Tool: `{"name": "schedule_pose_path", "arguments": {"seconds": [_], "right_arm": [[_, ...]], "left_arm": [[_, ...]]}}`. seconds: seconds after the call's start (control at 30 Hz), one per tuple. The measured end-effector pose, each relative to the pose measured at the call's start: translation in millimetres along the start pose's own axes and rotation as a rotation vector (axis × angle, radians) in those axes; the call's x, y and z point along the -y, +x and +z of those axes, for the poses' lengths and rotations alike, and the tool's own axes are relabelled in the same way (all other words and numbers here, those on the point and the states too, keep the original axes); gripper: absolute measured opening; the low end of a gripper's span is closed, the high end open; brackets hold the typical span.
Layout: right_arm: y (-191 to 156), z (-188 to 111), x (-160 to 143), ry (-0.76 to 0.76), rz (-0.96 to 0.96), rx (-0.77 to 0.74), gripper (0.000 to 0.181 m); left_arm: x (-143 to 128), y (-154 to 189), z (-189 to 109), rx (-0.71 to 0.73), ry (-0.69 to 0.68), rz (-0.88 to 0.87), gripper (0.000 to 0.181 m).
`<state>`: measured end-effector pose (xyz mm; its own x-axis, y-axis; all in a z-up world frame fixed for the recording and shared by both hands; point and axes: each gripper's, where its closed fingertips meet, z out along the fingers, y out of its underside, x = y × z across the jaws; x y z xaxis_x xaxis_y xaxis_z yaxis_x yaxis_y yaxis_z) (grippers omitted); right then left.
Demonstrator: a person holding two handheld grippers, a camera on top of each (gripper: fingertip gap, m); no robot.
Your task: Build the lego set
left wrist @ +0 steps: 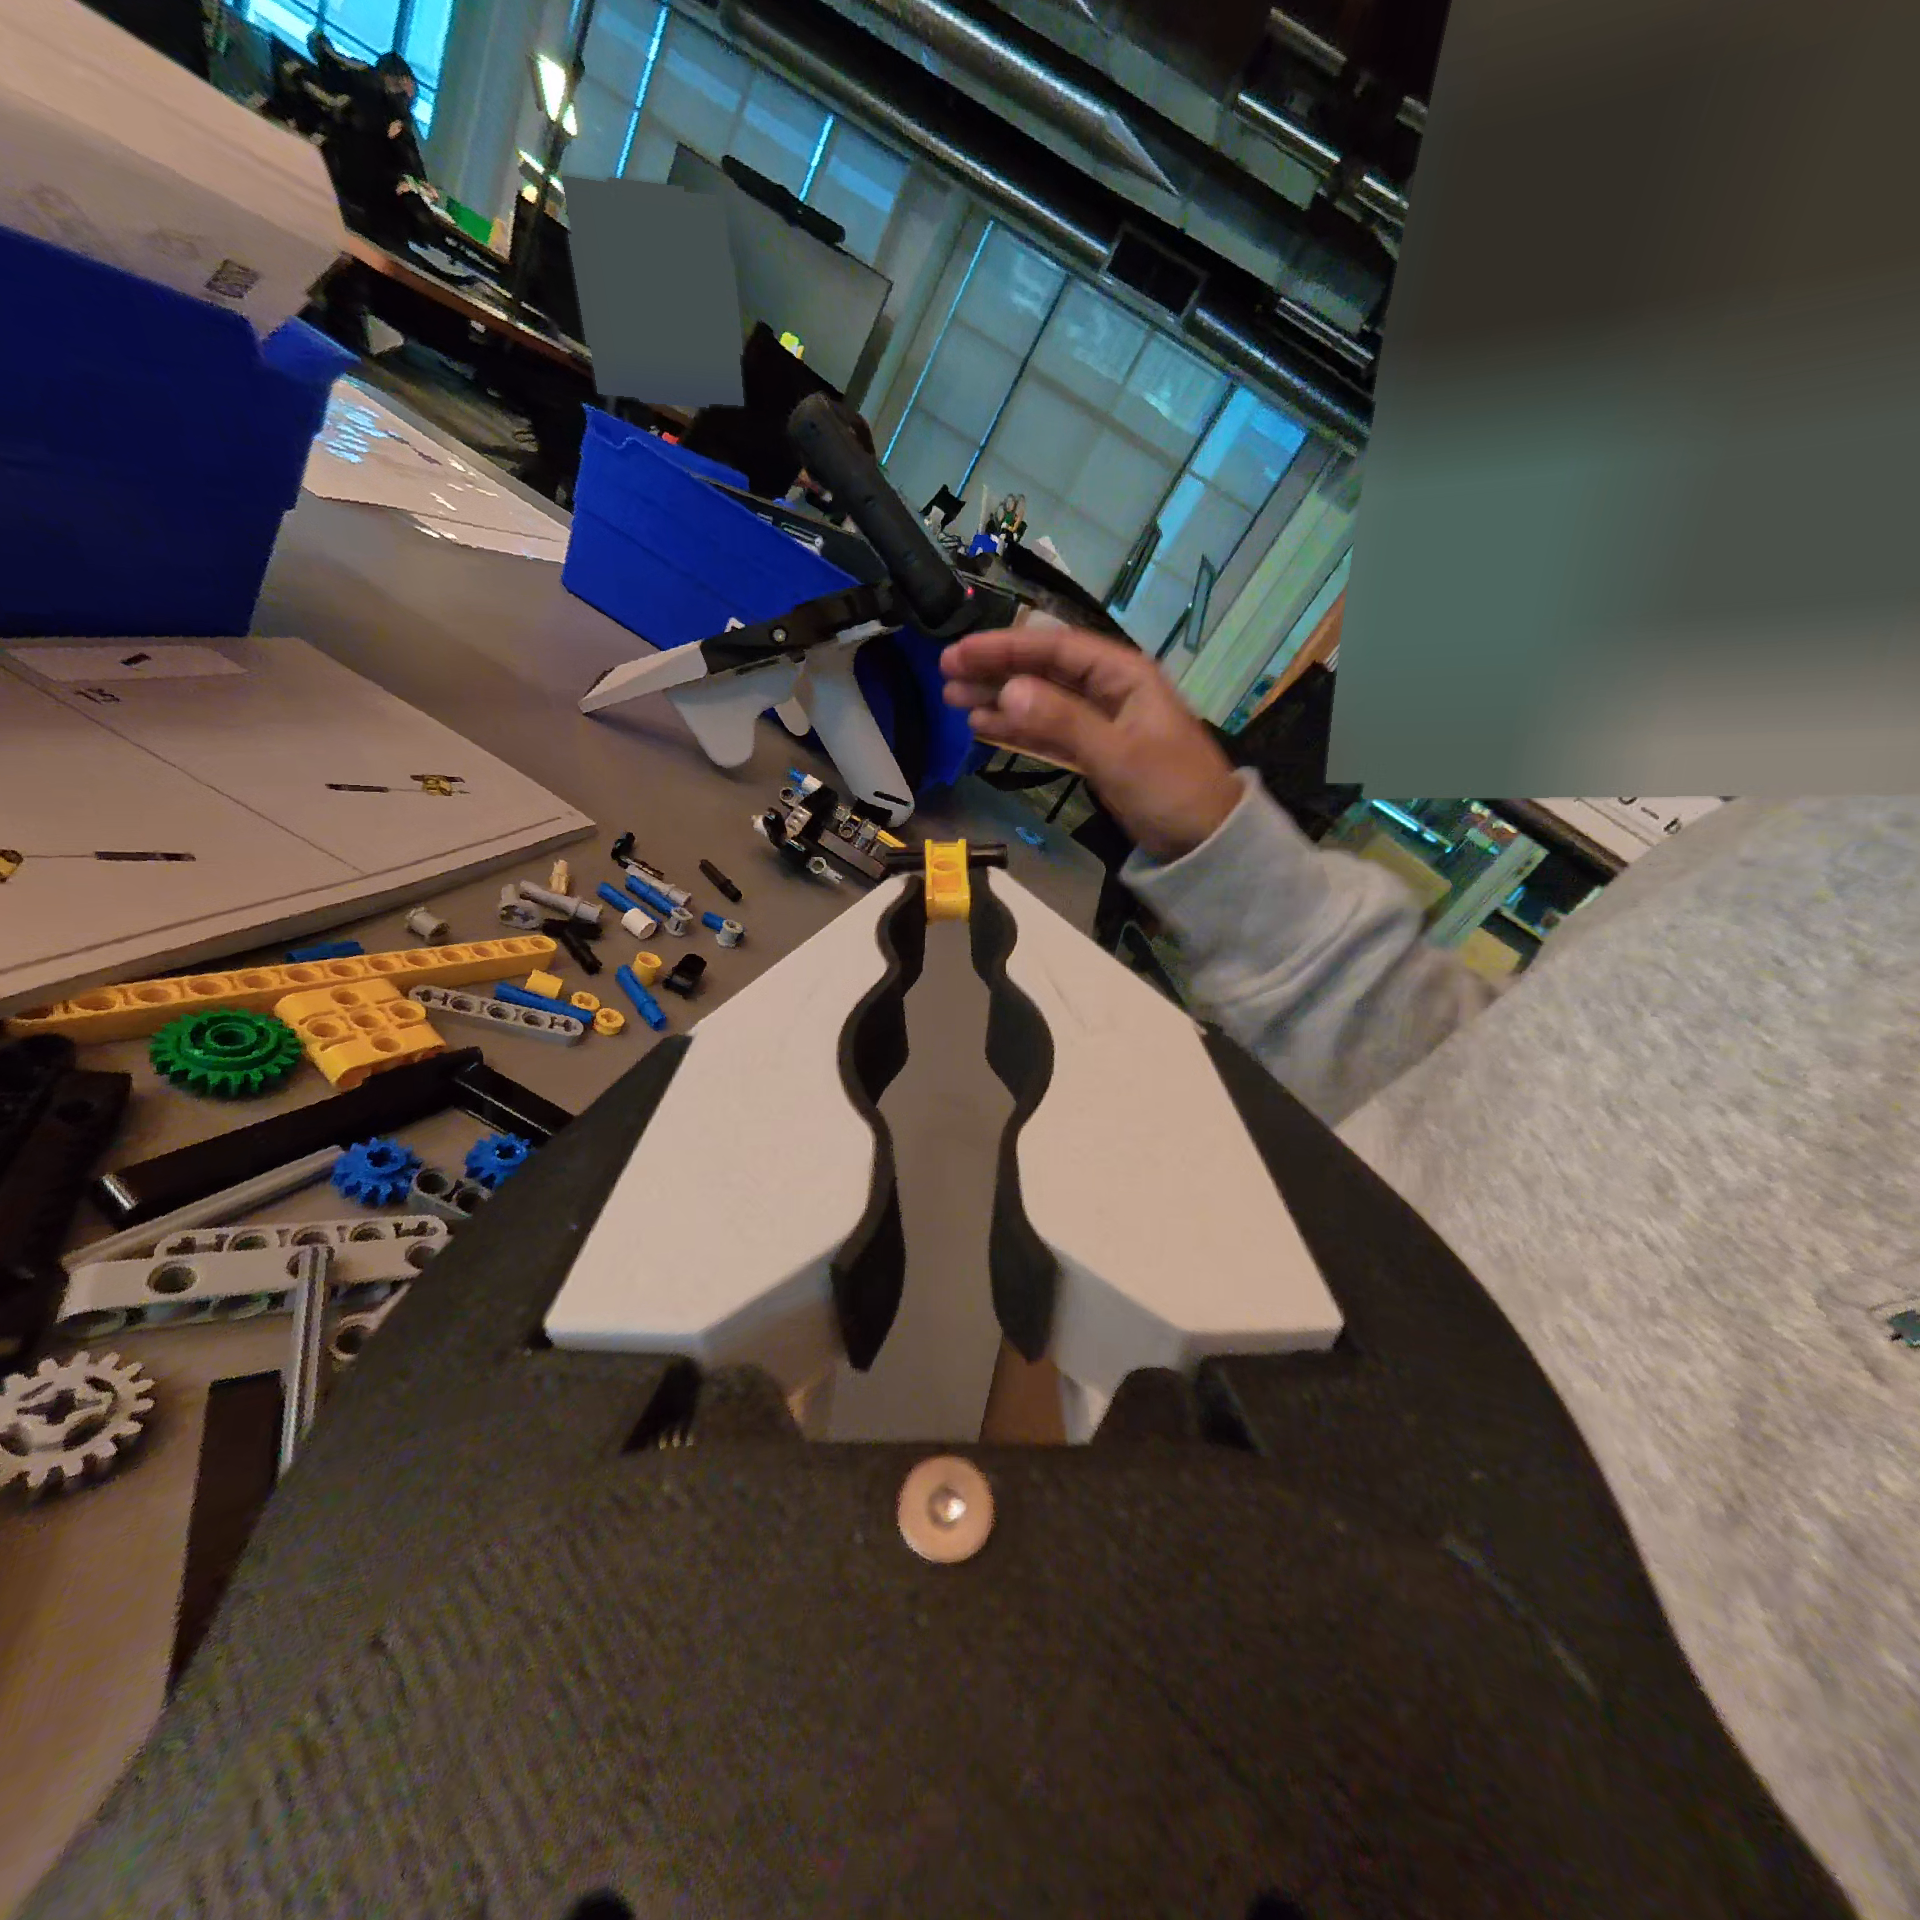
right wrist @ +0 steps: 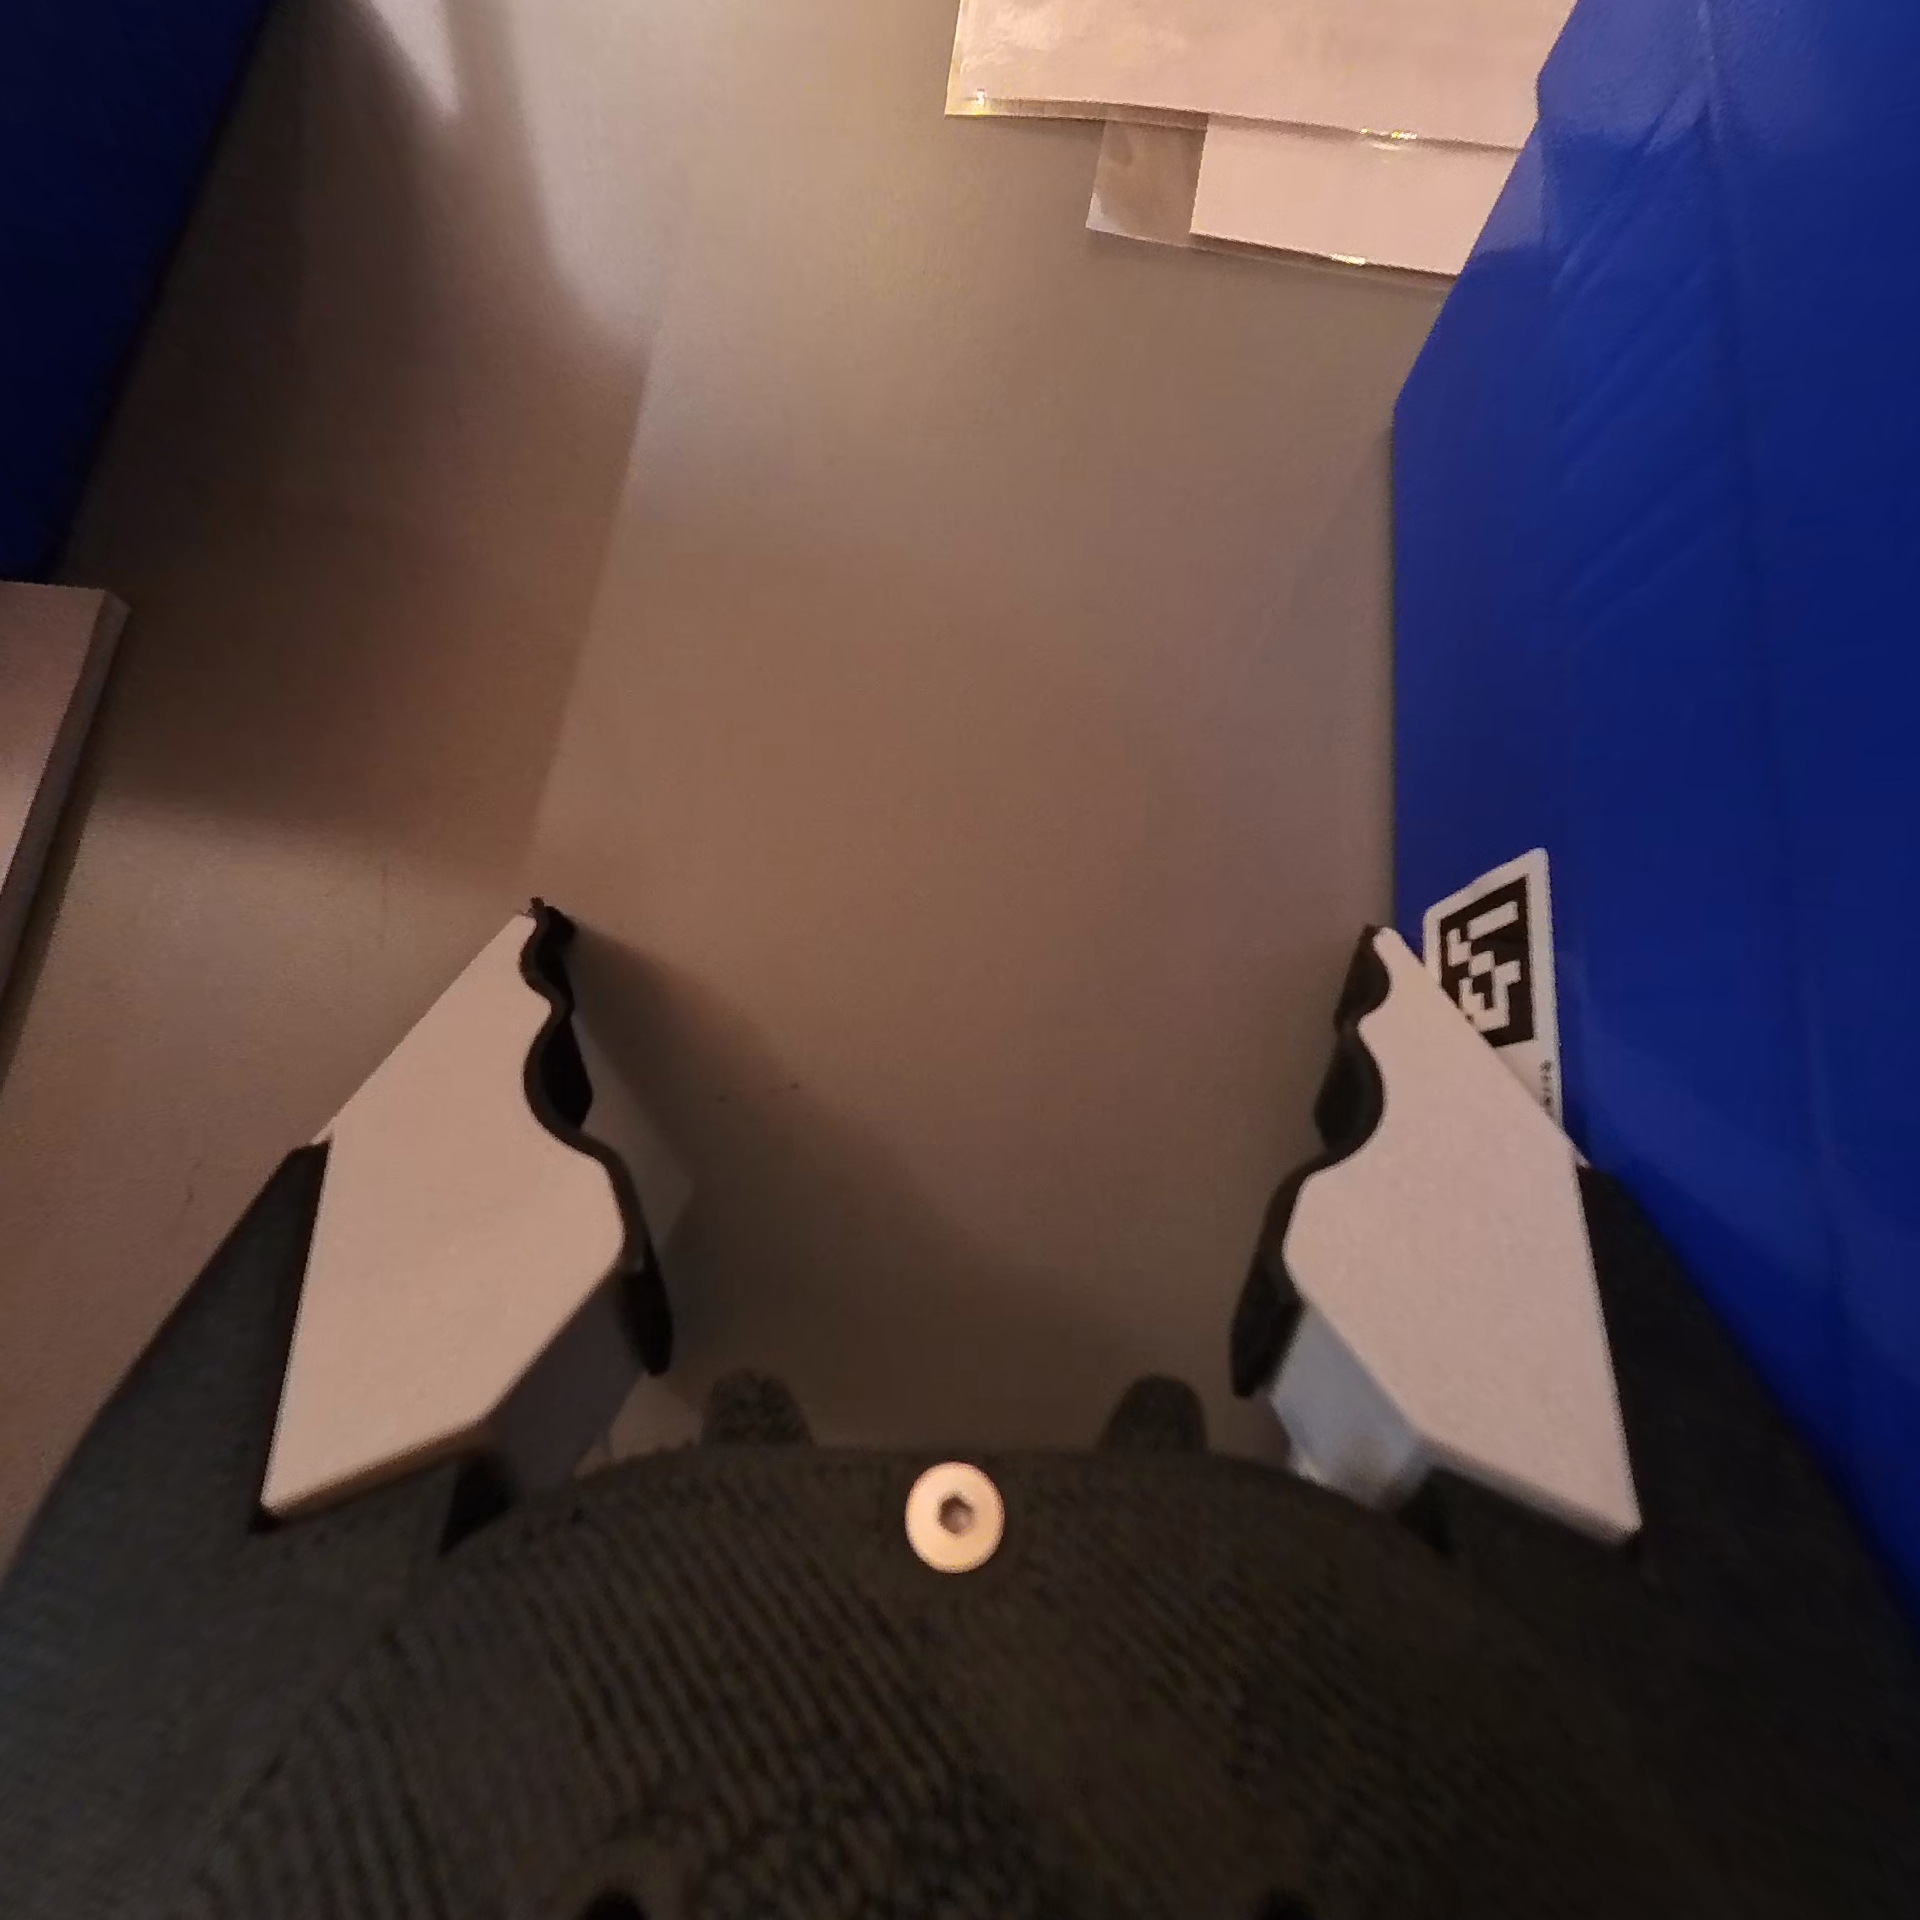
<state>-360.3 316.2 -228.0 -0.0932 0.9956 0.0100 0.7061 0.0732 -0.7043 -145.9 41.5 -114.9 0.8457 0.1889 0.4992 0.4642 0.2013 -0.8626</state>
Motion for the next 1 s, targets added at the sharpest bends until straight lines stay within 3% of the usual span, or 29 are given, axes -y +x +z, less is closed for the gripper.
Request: {"name": "schedule_pose_path", "arguments": {"seconds": [0.53, 0.67, 0.7, 0.77, 0.83, 1.0], "right_arm": [[-2.0, 5.0, 3.3, -0.006, -0.015, 0.015, 0.148], [-2.0, 5.7, 8.5, 0.006, 0.006, 0.021, 0.142], [-6.5, 1.1, 14.1, 0.031, 0.009, 0.047, 0.116], [-20.5, -20.0, 36.3, 0.136, 0.005, 0.110, 0.087], [-29.7, -50.7, 59.6, 0.237, -0.063, 0.108, 0.116], [-40.4, -129.9, 86.9, 0.492, -0.199, -0.174, 0.128]], "left_arm": [[-1.5, 2.4, 2.1, -0.013, -0.004, -0.001, 0.007], [-2.1, 3.5, 1.5, -0.010, -0.008, 0.011, 0.007], [-2.2, 3.6, 1.4, -0.009, -0.009, 0.014, 0.007], [-2.4, 4.0, 1.2, -0.008, -0.009, 0.019, 0.007], [-2.4, 4.2, 1.3, -0.007, -0.010, 0.021, 0.007], [-2.5, 4.3, 1.1, -0.006, -0.010, 0.024, 0.007]]}}
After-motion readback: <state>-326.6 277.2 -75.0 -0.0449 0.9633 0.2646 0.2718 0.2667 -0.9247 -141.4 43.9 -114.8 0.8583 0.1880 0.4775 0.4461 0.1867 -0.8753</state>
